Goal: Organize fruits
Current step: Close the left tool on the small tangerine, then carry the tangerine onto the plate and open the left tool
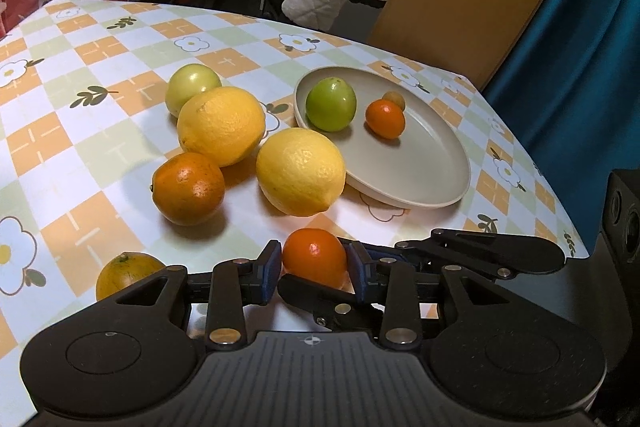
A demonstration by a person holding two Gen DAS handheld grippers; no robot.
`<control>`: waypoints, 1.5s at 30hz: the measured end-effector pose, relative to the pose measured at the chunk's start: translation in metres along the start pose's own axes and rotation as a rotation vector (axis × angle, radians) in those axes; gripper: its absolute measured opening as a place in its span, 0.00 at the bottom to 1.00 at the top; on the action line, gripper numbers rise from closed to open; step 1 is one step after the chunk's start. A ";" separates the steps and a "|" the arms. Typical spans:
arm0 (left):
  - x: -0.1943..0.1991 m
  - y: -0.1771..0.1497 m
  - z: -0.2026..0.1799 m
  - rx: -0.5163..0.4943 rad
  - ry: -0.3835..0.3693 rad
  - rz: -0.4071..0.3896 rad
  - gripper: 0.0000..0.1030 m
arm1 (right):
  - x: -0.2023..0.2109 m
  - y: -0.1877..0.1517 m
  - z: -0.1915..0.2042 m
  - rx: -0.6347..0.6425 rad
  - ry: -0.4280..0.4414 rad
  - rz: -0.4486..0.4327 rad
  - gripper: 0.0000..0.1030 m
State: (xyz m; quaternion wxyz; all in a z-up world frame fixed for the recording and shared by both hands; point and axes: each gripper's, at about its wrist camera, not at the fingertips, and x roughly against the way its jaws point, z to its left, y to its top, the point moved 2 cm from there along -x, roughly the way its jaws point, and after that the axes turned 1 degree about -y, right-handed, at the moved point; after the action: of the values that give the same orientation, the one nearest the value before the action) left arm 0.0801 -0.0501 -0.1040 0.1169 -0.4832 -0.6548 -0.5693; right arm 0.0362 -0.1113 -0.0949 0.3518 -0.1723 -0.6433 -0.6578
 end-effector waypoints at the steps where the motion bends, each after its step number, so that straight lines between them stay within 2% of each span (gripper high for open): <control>1: 0.000 0.000 -0.001 -0.003 0.001 -0.001 0.37 | 0.000 0.000 0.000 0.002 0.000 0.000 0.32; 10: 0.009 0.004 -0.008 -0.021 -0.009 -0.034 0.37 | 0.010 0.004 0.001 0.018 -0.023 -0.030 0.32; 24: 0.010 0.036 -0.048 -0.149 -0.028 -0.084 0.37 | 0.040 0.024 -0.018 0.011 -0.112 -0.146 0.32; 30: -0.010 0.054 -0.056 -0.168 -0.039 -0.063 0.37 | 0.036 0.034 -0.039 -0.002 -0.146 -0.162 0.32; 35: -0.035 0.074 -0.052 -0.150 -0.049 -0.022 0.37 | 0.022 0.043 -0.062 -0.038 -0.135 -0.173 0.32; 45: -0.073 0.090 -0.049 -0.163 0.005 0.038 0.37 | -0.015 0.049 -0.091 -0.102 -0.110 -0.138 0.32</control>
State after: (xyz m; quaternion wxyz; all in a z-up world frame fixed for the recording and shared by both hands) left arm 0.1662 -0.1393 -0.0830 0.0895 -0.5019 -0.5966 -0.6198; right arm 0.1008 -0.1923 -0.0798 0.2606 -0.1810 -0.6375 -0.7021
